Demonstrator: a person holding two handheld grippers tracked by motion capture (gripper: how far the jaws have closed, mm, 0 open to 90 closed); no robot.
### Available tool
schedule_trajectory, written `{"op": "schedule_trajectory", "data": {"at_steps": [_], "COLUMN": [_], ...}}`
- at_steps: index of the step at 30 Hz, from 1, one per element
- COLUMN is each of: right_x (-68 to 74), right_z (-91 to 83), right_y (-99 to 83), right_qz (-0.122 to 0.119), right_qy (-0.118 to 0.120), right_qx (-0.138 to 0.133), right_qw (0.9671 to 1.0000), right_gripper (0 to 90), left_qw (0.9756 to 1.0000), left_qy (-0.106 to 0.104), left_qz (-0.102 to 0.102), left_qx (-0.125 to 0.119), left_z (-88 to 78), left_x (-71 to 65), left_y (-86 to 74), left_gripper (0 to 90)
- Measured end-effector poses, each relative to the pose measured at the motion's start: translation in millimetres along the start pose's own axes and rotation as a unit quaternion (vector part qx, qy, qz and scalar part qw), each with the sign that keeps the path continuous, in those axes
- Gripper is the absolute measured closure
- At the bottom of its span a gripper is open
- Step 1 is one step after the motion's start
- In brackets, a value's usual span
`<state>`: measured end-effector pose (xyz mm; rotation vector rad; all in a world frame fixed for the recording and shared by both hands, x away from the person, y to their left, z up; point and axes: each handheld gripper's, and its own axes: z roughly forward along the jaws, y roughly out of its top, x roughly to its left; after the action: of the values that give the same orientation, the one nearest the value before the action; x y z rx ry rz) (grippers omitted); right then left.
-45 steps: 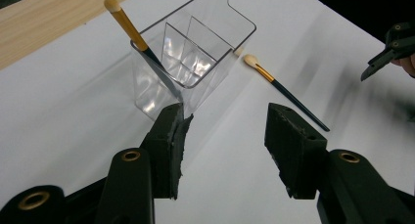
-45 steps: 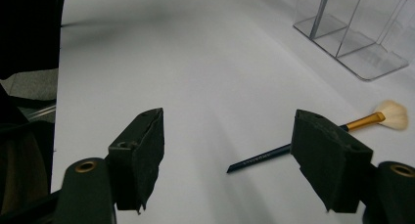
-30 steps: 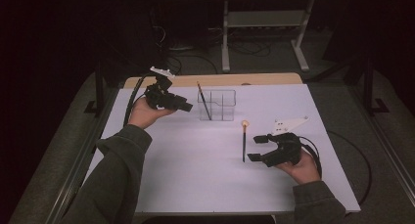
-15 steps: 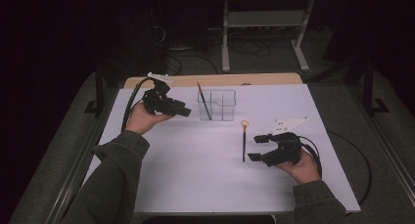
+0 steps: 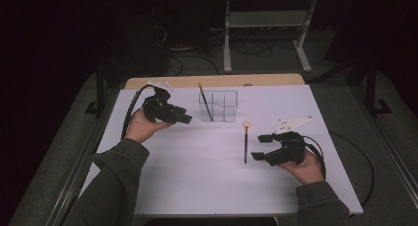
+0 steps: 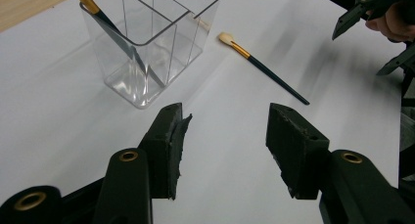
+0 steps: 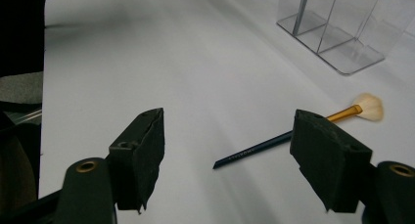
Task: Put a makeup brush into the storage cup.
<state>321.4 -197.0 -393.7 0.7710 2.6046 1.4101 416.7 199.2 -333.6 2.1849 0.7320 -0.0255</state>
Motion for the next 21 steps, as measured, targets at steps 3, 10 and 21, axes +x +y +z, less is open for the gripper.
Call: {"op": "schedule_trajectory", "data": {"at_steps": [3,10,21], "right_x": [-0.1,-0.4,-7.8], "right_z": [-0.5,2.3,9.3], "right_y": [-0.1,0.9,4.0], "right_qz": [0.001,0.012,0.044], "right_qy": [-0.002,-0.015,-0.034], "right_qx": [-0.001,0.007,0.035], "right_qw": [1.0000,0.9998,0.9978], "right_gripper": [27.8,28.4,28.0], "left_qw": [1.0000,1.0000,0.9999], "left_qy": [0.001,0.002,0.003], "left_qz": [0.004,0.007,0.014], "left_qx": [0.001,-0.002,-0.008], "left_z": [-0.5,-4.8,-12.0], "left_x": [-2.5,-9.4,-21.3], "left_y": [-2.2,-8.5,-26.3], "left_gripper": [47.6,47.1,44.8]}}
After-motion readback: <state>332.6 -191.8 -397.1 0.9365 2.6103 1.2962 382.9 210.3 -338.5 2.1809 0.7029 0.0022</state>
